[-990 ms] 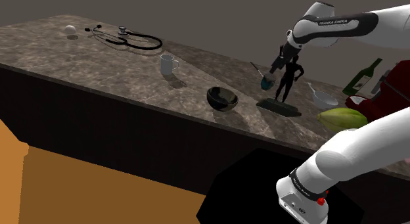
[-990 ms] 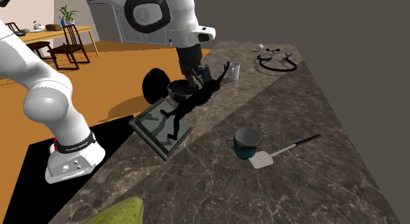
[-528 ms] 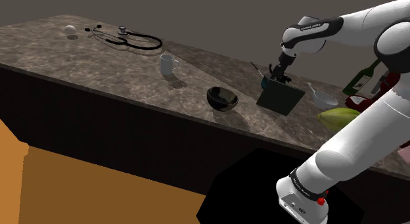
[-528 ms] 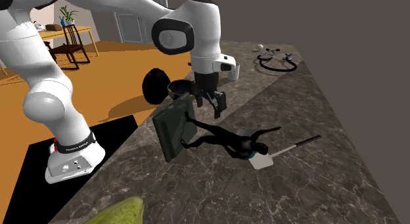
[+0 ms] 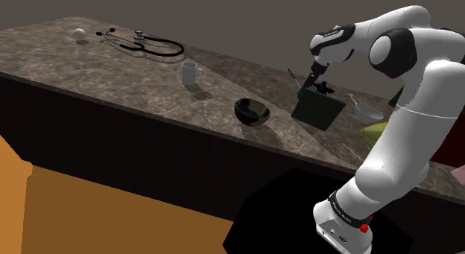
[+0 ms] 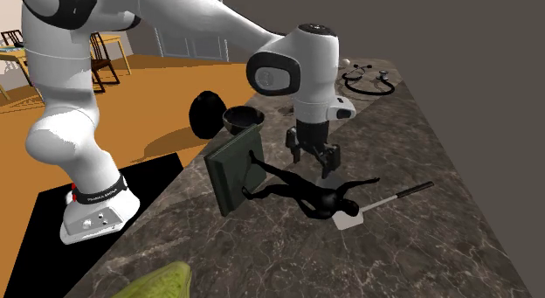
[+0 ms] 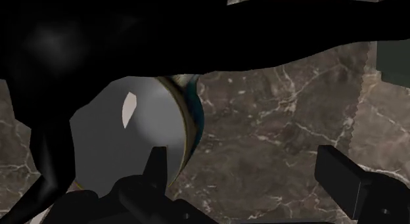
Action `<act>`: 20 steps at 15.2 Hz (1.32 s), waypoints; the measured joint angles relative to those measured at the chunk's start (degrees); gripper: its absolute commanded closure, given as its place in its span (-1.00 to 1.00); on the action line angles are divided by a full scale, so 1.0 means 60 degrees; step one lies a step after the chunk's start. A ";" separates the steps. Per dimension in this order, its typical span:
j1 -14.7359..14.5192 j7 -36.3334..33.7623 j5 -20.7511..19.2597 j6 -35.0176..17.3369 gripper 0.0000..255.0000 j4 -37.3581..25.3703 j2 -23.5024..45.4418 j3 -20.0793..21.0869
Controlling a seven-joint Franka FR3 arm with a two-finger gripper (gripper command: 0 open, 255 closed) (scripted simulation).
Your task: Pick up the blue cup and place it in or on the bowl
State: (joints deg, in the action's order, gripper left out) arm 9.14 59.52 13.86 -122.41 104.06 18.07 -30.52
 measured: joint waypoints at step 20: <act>0.0342 0.0554 0.0627 -0.0698 1.00 -0.0179 0.1009 0.0275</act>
State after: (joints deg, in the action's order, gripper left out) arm 11.19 62.85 17.63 -126.59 102.98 24.12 -28.87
